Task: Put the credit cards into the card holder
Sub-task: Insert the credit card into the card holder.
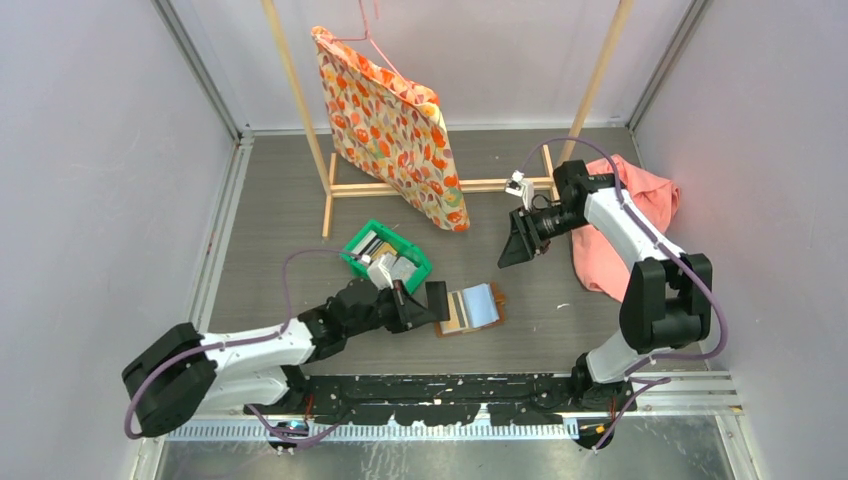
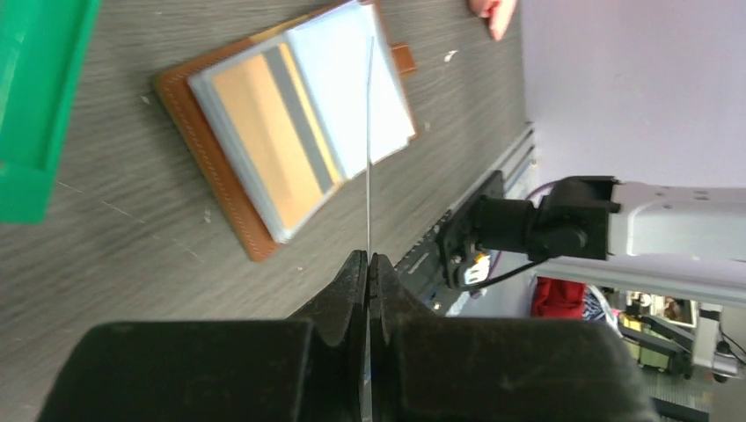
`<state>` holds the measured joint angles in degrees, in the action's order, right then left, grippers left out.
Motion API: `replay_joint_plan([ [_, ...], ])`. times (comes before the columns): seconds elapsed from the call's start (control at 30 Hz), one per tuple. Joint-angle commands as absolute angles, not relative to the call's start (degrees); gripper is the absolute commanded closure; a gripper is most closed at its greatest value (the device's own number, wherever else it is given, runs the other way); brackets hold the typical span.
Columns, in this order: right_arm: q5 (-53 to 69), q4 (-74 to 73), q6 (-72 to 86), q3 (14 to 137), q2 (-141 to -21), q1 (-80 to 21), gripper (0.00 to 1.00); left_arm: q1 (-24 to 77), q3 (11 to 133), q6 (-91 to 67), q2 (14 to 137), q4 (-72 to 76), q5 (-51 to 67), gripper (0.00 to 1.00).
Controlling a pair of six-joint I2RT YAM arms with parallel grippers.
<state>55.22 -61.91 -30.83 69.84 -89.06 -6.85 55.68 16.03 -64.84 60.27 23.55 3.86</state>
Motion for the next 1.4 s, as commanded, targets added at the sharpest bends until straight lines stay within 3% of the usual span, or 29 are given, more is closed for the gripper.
replay_joint_plan([
  [0.0,53.57,-58.29,-28.17,69.09,-90.99,-6.84,0.54,51.48,22.95,-59.45,66.70,19.59,13.43,1.00],
  [0.13,52.83,-59.13,-29.62,69.35,-92.56,-6.84,0.55,50.46,26.04,-58.71,74.96,24.41,20.59,1.00],
  [0.43,52.63,-59.15,-30.09,68.82,-94.75,-7.20,0.55,50.19,25.95,-62.37,85.22,33.66,25.08,1.00],
  [1.13,50.71,-59.68,-30.91,68.55,-97.64,-9.55,0.56,47.81,27.38,-67.55,93.39,36.18,27.64,1.00],
  [1.37,44.29,-58.19,-29.83,67.62,-100.02,-13.33,0.56,47.72,27.54,-69.71,94.94,36.35,27.82,0.99],
])
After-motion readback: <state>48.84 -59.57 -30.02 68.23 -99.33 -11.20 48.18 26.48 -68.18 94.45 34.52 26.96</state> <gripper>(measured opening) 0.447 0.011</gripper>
